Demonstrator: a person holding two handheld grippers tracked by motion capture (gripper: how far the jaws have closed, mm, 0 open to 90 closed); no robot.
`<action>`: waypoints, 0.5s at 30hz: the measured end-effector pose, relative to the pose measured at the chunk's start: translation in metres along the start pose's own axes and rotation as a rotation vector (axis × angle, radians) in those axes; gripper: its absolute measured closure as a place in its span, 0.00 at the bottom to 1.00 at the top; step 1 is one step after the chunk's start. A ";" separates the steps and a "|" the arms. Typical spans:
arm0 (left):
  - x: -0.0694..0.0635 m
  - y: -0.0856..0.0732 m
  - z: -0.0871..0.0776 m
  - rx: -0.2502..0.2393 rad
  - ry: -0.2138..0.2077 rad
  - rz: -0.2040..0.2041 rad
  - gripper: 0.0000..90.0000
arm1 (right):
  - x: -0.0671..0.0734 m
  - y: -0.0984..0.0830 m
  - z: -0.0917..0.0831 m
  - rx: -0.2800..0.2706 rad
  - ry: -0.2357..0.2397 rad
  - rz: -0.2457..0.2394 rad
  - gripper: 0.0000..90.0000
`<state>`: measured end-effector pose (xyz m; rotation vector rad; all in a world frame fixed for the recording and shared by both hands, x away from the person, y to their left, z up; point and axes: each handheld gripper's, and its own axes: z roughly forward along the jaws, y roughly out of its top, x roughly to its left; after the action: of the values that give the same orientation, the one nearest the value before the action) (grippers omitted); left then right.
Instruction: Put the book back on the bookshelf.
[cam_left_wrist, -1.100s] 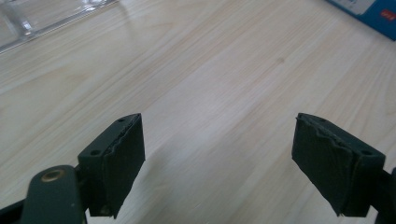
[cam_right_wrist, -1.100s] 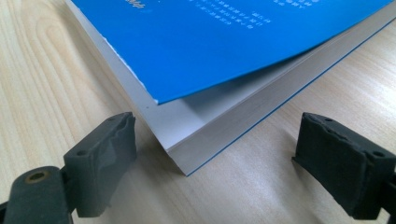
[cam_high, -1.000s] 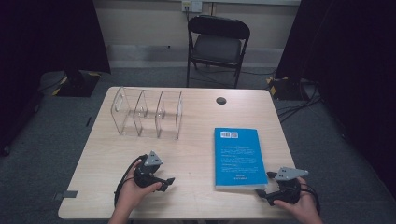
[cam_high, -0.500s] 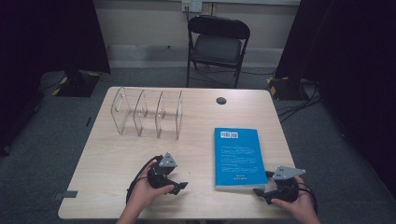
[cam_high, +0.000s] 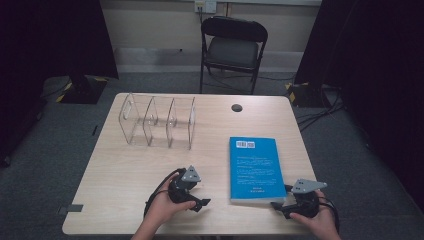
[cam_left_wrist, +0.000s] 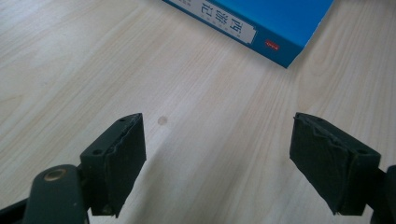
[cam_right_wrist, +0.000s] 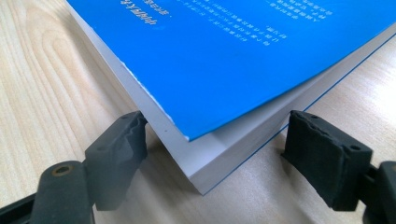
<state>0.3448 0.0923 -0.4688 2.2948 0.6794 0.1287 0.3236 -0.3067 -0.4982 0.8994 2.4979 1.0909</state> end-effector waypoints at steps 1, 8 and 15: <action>-0.001 0.002 0.002 0.004 0.002 0.007 0.20 | 0.000 0.000 0.000 -0.001 0.000 0.002 0.23; -0.010 0.012 0.016 0.015 -0.038 0.039 0.21 | 0.002 0.001 -0.001 0.011 -0.010 0.005 0.25; -0.016 0.020 0.024 0.054 -0.047 0.076 0.21 | 0.002 0.000 -0.001 0.000 -0.009 0.009 0.25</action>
<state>0.3466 0.0577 -0.4713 2.3691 0.5786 0.0930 0.3214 -0.3061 -0.4977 0.9138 2.4892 1.0872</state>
